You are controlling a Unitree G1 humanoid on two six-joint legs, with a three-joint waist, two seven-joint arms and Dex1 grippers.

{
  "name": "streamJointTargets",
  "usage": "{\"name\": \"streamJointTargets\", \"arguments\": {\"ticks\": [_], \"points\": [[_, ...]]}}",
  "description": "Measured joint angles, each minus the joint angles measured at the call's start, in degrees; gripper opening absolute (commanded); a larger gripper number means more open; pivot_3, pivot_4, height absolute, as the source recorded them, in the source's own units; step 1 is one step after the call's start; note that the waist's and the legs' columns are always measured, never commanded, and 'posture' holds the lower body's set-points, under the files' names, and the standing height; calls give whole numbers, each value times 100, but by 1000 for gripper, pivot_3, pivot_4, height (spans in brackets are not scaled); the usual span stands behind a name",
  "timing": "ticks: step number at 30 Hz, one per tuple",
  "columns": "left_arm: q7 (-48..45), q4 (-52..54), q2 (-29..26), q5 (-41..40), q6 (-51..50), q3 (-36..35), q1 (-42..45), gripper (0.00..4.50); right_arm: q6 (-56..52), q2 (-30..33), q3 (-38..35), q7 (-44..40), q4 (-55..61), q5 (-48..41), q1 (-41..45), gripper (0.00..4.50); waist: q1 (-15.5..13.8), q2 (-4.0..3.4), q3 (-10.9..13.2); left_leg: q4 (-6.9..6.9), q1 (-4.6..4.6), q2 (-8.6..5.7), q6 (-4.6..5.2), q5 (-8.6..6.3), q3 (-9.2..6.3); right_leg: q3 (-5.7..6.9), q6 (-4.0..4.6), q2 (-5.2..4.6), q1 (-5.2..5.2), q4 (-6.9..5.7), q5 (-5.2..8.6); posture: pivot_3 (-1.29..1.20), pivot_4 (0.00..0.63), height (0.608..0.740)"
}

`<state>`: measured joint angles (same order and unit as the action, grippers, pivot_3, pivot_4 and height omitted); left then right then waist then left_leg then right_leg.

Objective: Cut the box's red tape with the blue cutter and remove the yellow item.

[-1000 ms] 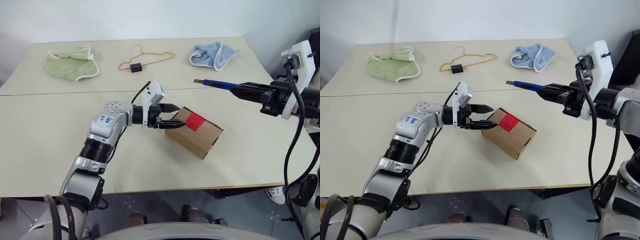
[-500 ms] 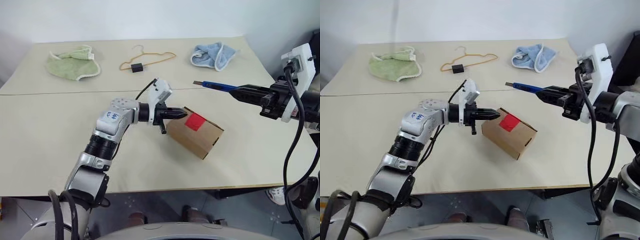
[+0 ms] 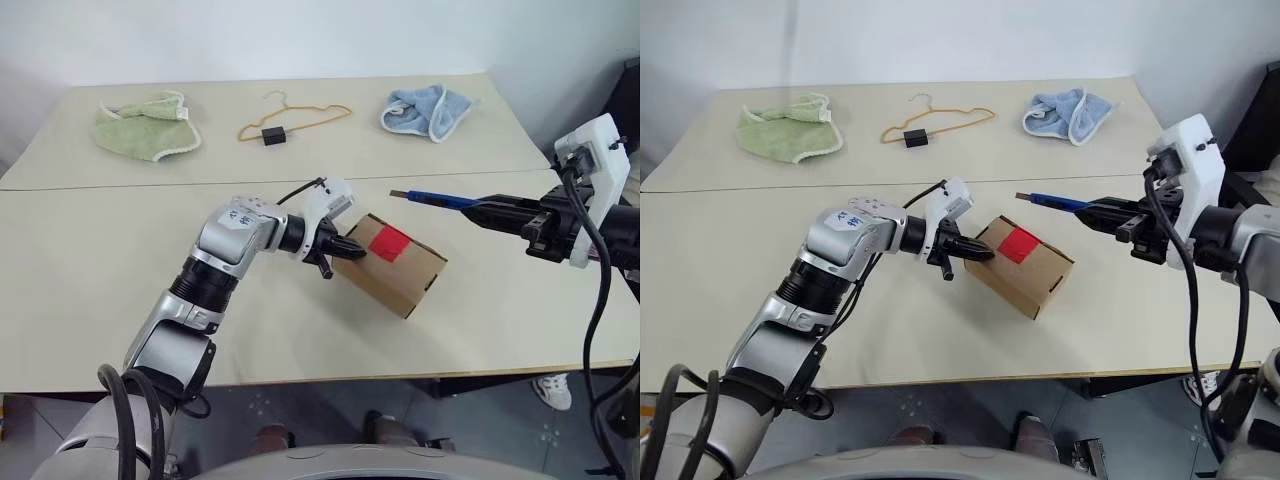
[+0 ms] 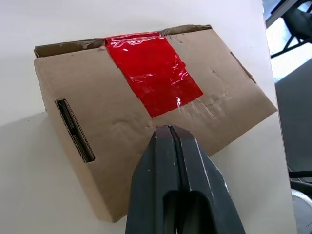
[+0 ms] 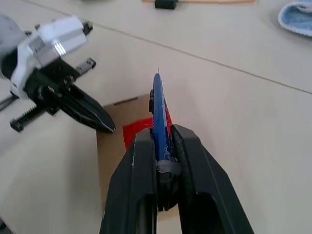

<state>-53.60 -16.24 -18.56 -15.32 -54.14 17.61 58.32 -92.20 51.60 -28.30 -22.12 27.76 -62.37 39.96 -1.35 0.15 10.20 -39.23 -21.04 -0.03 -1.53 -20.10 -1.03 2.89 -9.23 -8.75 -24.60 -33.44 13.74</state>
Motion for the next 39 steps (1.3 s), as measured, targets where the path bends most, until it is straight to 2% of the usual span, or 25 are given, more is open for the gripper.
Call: {"name": "streamJointTargets", "arguments": {"ticks": [8,18,39], "points": [[-77,-74,-11,10,-27,98,77,0,123,414,1178,-406,-534,189,495,154,-6,0,0,-6,-1,-1,2,-1,1,-3,2,0,0,-2,-1,0,150,740],[-145,-195,9,14,11,146,139,0,761,481,2356,-1059,-1253,897,1043,154,-11,0,0,-8,-3,-2,2,-1,2,-2,1,0,0,-1,-2,0,150,740],[-93,5,6,9,-169,140,82,0,1347,481,2743,-1773,-1651,1794,1042,154,-2,0,0,-9,-3,-2,2,-1,2,-2,0,0,0,-1,-2,0,150,740]]}}
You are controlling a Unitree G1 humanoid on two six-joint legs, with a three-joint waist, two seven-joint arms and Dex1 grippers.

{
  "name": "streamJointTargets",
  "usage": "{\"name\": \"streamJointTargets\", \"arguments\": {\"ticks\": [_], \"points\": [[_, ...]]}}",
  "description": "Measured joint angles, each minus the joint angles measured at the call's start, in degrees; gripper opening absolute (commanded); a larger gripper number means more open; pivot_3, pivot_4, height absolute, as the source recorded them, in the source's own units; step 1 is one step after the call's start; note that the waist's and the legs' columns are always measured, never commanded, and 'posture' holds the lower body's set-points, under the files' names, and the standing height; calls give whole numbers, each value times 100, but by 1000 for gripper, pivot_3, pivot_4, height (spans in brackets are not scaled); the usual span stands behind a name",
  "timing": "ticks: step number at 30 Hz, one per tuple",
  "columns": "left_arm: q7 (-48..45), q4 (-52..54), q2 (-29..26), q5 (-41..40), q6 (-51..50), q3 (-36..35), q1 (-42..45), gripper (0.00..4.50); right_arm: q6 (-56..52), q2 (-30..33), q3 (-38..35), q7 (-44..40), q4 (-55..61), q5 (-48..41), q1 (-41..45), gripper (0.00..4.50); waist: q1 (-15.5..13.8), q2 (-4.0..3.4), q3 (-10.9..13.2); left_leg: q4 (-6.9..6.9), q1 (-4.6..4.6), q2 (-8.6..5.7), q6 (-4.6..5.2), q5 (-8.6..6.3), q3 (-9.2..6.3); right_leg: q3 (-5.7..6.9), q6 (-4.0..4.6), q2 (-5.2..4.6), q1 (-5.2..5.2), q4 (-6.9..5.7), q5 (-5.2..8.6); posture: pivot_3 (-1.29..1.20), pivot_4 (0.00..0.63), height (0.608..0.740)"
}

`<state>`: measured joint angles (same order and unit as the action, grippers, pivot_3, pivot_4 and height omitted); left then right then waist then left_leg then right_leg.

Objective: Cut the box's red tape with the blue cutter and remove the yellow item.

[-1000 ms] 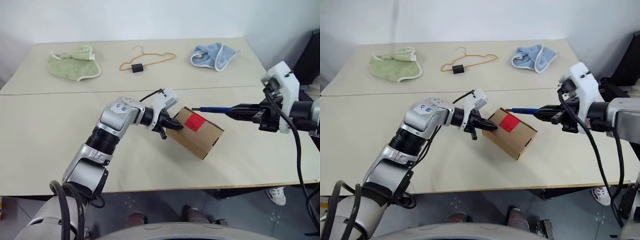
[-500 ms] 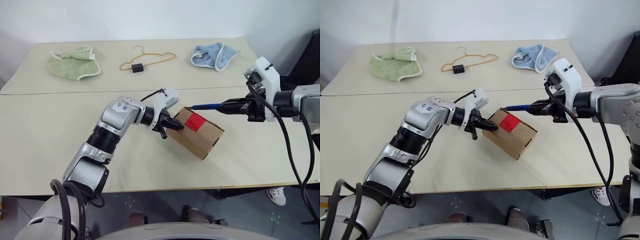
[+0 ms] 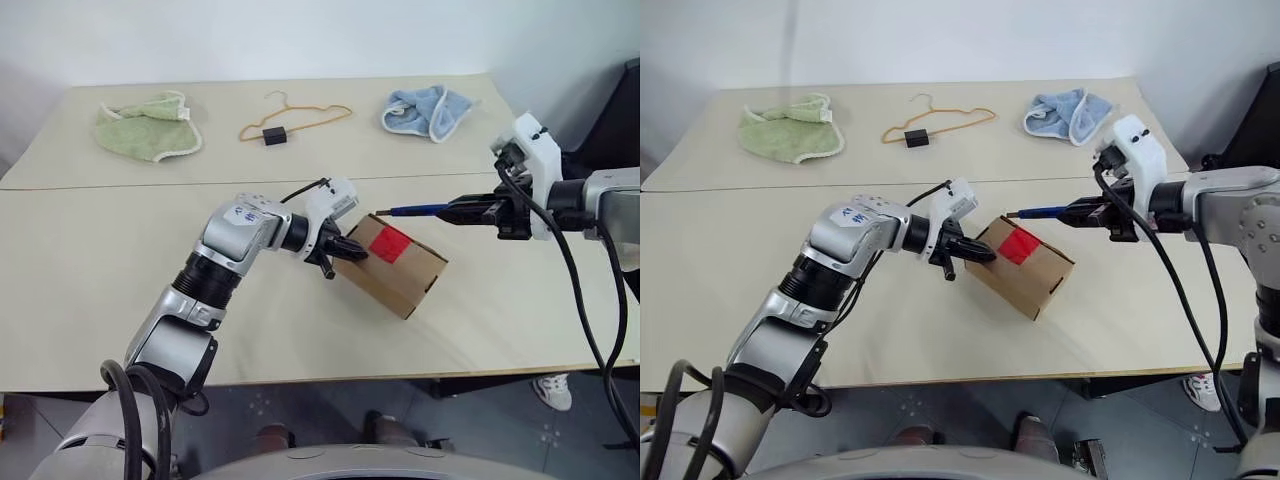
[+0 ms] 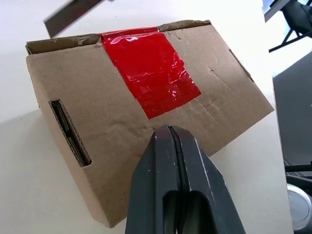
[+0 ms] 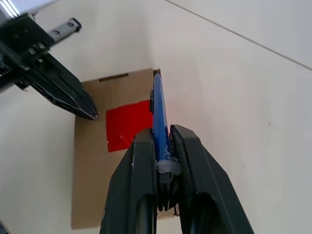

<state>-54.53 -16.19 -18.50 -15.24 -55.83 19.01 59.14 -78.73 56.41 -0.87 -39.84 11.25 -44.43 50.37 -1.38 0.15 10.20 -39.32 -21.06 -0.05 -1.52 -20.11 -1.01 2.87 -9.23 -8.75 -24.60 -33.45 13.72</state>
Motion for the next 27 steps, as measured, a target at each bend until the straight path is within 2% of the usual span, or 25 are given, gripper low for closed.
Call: {"name": "streamJointTargets", "arguments": {"ticks": [14,27], "points": [[23,17,0,-15,-84,-4,0,0,34,82,268,-397,-36,296,-28,154,1,0,0,0,1,0,0,0,0,0,0,0,0,0,0,0,150,740],[181,81,59,-29,-287,-56,-10,0,-347,242,1059,-821,-427,590,804,154,-6,0,-1,-2,1,0,0,0,-1,0,0,0,1,0,0,0,150,740]]}}
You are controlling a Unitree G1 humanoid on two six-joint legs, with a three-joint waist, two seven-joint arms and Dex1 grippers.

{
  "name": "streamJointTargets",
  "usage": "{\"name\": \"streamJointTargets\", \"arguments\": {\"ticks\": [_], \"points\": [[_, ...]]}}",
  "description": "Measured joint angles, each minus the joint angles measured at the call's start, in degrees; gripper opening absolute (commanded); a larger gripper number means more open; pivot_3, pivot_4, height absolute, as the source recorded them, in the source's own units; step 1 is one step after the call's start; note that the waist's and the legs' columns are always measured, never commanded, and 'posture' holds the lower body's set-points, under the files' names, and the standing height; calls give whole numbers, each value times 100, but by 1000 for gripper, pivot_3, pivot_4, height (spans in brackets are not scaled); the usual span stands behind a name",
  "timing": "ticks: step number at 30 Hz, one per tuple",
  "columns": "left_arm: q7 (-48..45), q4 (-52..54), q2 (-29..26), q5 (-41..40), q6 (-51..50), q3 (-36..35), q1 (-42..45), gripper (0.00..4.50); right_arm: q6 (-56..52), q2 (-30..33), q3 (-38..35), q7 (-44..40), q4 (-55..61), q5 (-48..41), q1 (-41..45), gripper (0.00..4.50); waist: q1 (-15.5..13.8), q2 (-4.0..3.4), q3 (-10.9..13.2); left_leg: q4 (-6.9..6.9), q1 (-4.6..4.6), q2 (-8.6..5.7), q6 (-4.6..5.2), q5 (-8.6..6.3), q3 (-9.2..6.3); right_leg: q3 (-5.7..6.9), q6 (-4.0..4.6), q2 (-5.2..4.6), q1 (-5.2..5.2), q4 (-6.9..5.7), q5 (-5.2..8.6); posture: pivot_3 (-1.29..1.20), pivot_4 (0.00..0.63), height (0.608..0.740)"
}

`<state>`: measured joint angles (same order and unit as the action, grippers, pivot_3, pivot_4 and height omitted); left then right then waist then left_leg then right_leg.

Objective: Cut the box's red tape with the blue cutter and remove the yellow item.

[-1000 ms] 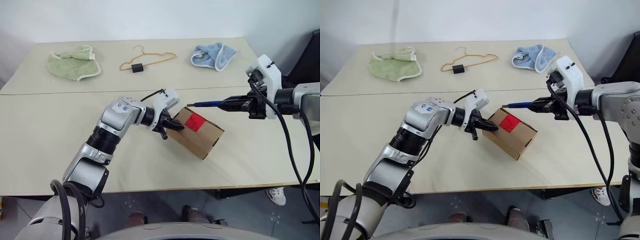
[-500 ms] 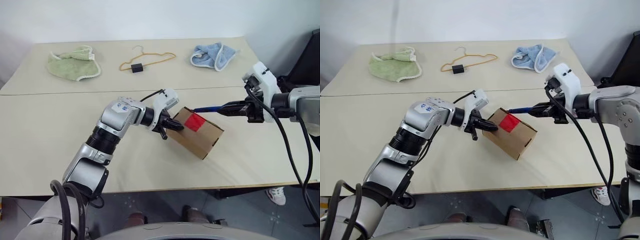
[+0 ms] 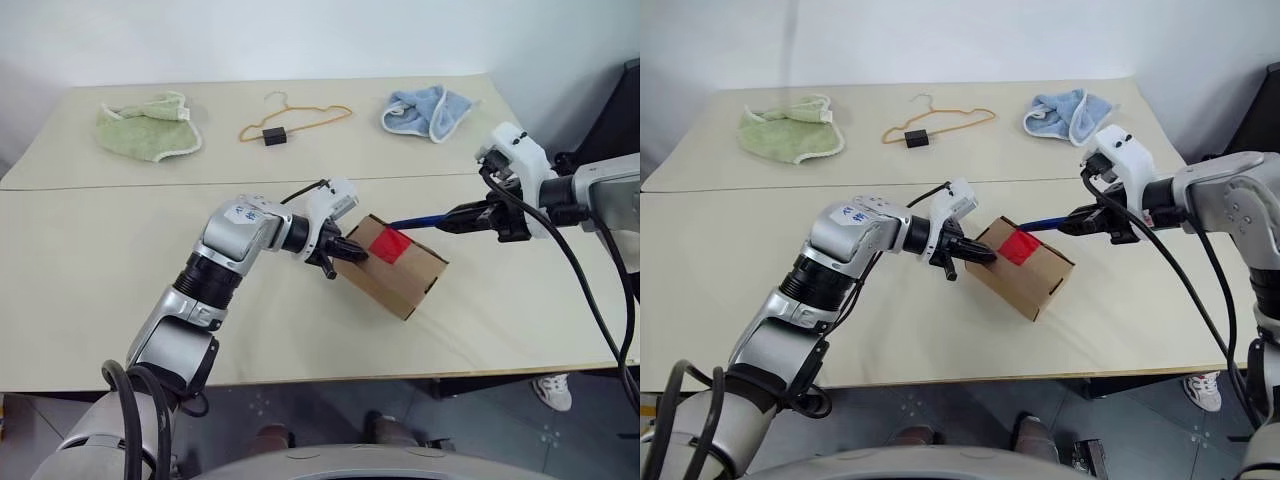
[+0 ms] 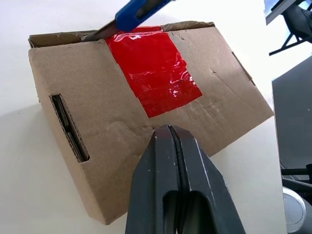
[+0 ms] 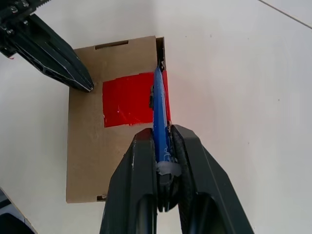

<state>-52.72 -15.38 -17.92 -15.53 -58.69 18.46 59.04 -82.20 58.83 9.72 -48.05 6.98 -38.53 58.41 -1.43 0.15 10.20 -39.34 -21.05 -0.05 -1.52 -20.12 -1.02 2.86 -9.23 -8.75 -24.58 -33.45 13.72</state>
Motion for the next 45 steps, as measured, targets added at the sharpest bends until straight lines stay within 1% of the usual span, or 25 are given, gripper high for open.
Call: {"name": "streamJointTargets", "arguments": {"ticks": [17,27,30,33,45], "points": [[163,162,44,-15,-74,-64,-105,0,172,449,575,-684,-66,362,93,154,-11,1,-1,-4,0,0,0,0,0,0,0,0,2,-1,0,0,150,740],[297,-96,170,-6,-9,-68,-32,0,350,571,1092,-1144,-166,737,473,154,-23,3,-2,-37,-4,-1,8,-6,-4,0,-5,0,14,-7,-6,0,150,740],[298,-150,181,-2,18,-61,-8,0,444,573,1275,-1299,-271,873,615,154,-22,3,-2,-42,-4,-2,9,-7,-4,-1,-5,0,15,-8,-8,0,150,740],[298,-238,203,-2,72,-62,16,0,601,556,1627,-1562,-525,1096,894,154,-20,2,-2,-49,-5,-2,10,-8,-4,-2,-5,0,15,-11,-10,0,150,740],[300,-340,224,10,174,-49,46,0,1134,109,2629,-2627,-1702,2013,1749,154,-13,2,-2,-64,-7,-2,10,-8,-4,-4,-5,0,17,-20,-15,0,150,740]]}}
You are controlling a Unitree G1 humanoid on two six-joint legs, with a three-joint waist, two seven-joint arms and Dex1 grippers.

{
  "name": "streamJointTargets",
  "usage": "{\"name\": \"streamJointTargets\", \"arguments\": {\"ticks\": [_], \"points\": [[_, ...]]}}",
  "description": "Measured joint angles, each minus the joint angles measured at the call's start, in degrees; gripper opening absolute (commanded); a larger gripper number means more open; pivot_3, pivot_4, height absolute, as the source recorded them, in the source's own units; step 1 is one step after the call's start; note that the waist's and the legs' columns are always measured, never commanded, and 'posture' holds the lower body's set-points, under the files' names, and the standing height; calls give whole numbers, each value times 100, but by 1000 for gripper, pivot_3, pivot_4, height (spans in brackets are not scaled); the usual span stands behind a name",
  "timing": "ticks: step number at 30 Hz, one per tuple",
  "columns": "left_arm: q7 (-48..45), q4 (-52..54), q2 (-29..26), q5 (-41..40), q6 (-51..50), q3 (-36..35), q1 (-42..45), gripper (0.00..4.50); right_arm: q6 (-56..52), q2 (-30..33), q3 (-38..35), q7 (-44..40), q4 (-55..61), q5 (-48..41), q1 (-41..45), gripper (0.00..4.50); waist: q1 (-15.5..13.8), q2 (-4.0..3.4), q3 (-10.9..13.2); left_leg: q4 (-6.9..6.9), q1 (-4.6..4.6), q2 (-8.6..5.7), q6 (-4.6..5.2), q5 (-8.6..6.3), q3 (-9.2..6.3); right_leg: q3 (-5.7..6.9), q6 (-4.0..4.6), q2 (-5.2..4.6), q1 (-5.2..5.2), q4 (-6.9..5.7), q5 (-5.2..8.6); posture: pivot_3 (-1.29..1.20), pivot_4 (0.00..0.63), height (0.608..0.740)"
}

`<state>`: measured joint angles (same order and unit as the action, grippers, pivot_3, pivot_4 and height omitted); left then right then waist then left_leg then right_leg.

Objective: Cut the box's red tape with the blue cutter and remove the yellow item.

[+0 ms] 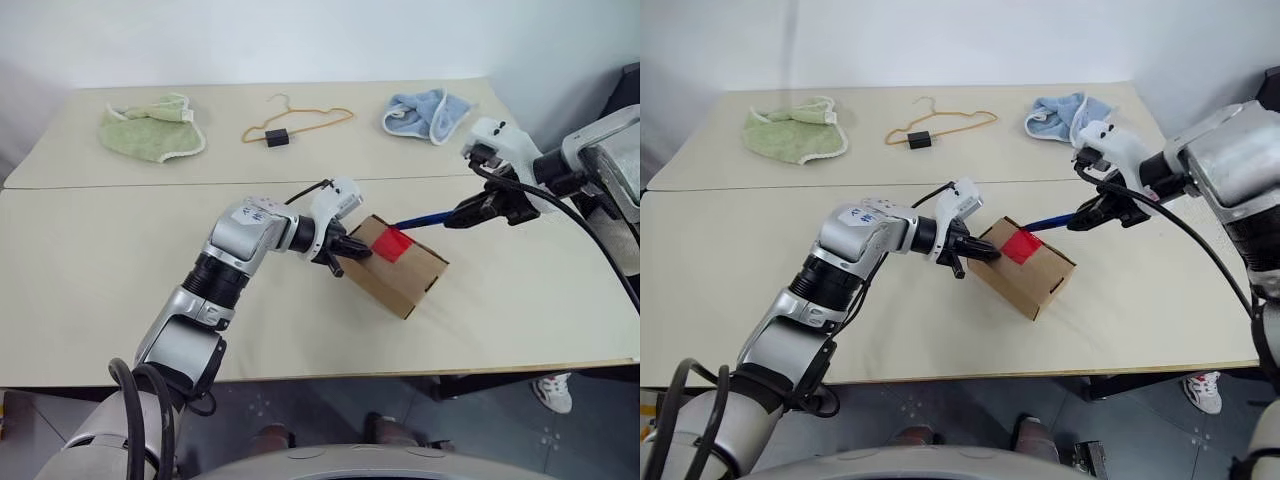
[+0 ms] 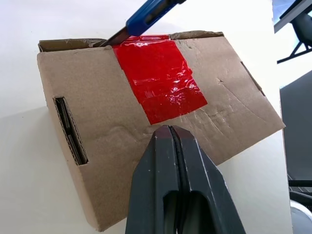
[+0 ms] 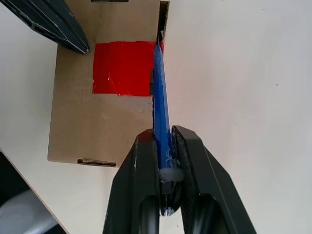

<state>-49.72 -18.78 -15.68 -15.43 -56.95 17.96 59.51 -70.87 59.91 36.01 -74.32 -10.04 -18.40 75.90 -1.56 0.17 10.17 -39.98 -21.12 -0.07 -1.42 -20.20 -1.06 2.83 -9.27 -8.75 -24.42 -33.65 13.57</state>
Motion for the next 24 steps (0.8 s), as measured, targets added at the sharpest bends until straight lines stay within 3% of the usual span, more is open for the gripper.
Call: {"name": "streamJointTargets", "arguments": {"ticks": [11,24], "points": [[13,-82,50,4,24,0,34,0,230,1,644,-1030,-434,747,338,154,-6,0,0,-1,-2,-1,-1,0,0,0,-1,0,0,1,-1,0,150,740],[87,-243,130,12,142,-34,67,0,244,-300,642,-1187,-902,1077,469,154,1,-1,-1,-7,0,-2,-2,0,1,-1,-2,0,1,-3,-4,0,150,740]]}}
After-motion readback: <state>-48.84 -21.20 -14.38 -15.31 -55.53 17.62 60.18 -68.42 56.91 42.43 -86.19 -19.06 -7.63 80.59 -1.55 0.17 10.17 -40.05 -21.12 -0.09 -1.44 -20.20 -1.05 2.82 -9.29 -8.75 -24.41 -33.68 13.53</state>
